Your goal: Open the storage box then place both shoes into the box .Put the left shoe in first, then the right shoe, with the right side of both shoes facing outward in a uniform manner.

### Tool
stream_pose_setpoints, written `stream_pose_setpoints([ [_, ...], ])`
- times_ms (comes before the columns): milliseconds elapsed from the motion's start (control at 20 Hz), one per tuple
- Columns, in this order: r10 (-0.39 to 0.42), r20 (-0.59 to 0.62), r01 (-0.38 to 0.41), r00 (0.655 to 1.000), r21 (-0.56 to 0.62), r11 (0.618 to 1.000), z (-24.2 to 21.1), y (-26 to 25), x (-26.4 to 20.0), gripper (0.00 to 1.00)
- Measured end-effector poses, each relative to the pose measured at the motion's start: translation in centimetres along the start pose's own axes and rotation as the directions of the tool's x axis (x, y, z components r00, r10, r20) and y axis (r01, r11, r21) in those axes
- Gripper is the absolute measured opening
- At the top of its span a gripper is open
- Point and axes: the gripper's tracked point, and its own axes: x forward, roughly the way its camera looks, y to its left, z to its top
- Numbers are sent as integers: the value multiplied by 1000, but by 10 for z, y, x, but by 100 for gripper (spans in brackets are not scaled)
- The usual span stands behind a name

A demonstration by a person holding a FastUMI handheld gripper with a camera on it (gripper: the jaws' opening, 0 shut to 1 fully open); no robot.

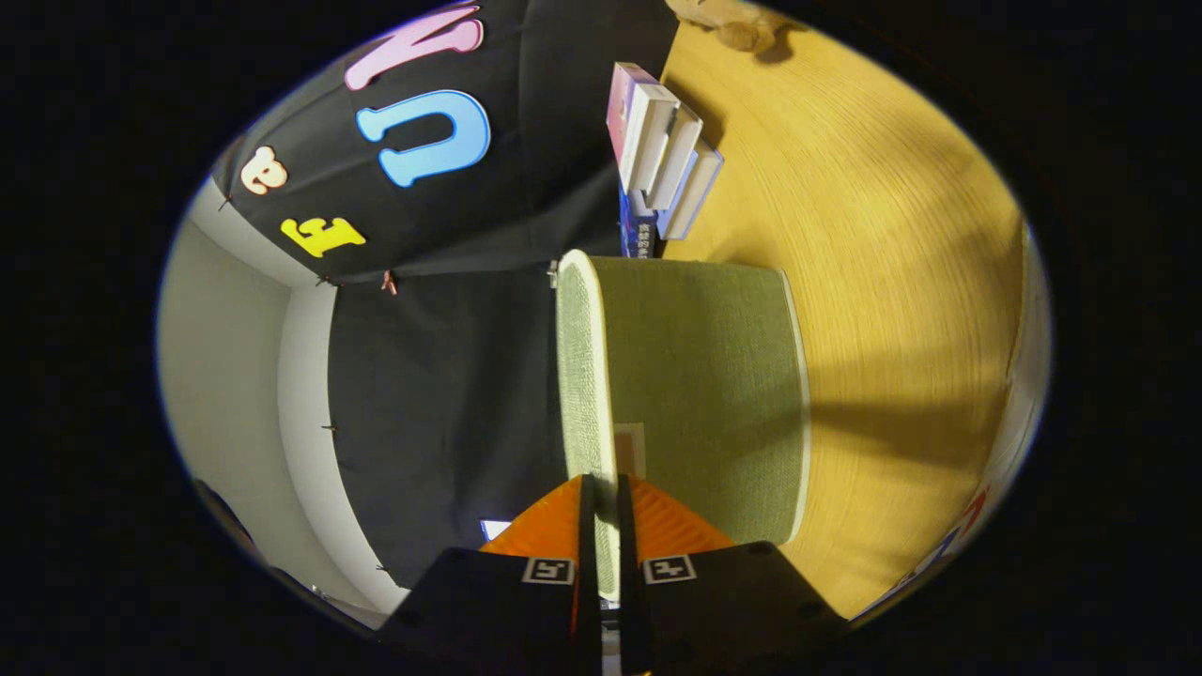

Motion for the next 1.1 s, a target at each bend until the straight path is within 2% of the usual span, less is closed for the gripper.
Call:
stream_pose_setpoints([
  [100, 21, 3, -21, 1000, -35, 999, -3, 15, 0, 5],
  [450, 84, 25, -79, 996, -165, 983, -14, 108, 20, 5],
  [800, 79, 9, -72, 997, -308, 949, -43, 188, 86, 6],
  [1100, 76, -16, -77, 997, -335, 939, -67, 208, 154, 6],
])
